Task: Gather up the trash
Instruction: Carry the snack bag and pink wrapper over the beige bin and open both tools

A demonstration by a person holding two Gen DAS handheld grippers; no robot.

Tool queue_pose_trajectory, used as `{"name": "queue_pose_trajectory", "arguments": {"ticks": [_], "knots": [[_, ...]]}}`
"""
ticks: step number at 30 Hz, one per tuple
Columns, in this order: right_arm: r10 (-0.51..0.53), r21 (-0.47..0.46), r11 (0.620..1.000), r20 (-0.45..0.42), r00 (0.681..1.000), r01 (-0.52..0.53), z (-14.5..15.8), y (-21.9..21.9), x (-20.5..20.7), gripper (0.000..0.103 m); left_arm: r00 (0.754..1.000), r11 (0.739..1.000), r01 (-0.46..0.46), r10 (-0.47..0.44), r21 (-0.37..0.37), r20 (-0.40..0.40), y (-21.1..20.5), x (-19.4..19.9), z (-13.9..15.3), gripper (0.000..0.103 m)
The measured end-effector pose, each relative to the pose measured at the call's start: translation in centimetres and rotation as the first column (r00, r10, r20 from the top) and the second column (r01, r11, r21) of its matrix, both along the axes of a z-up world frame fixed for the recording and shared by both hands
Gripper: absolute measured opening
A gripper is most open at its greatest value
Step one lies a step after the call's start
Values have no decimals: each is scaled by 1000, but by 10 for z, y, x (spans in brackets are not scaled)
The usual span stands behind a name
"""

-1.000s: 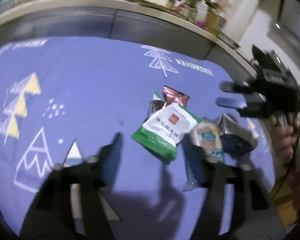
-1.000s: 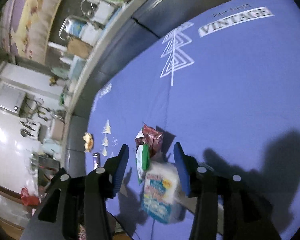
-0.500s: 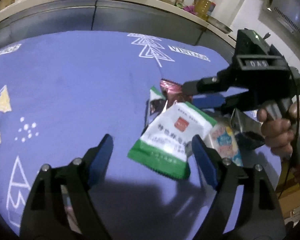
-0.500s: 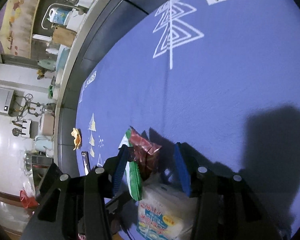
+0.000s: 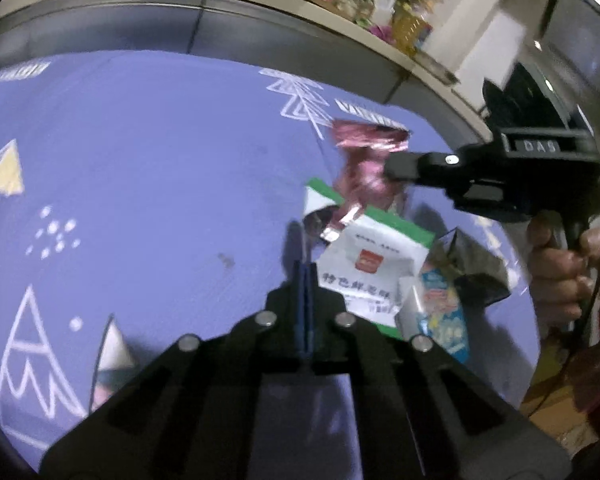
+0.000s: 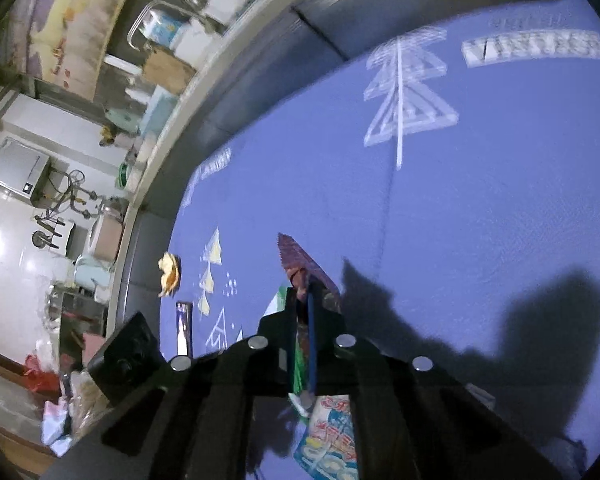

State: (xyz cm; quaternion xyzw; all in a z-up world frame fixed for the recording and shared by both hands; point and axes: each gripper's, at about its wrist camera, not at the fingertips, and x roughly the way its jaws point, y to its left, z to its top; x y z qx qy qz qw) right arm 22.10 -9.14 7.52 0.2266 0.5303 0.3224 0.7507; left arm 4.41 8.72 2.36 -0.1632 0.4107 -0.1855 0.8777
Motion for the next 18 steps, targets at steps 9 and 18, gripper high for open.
{"name": "queue_pose_trajectory", "arguments": {"ticks": [9,18], "knots": [[-58,73,996,91,994,51,27,-27,-28,1,997,981,-76,80,-177,17,38,-32,22,0],[-170,117,981,125,978,155,43,-92,-54,1,998,973,19,-6,-232,56,-11,-24,61,0]]}}
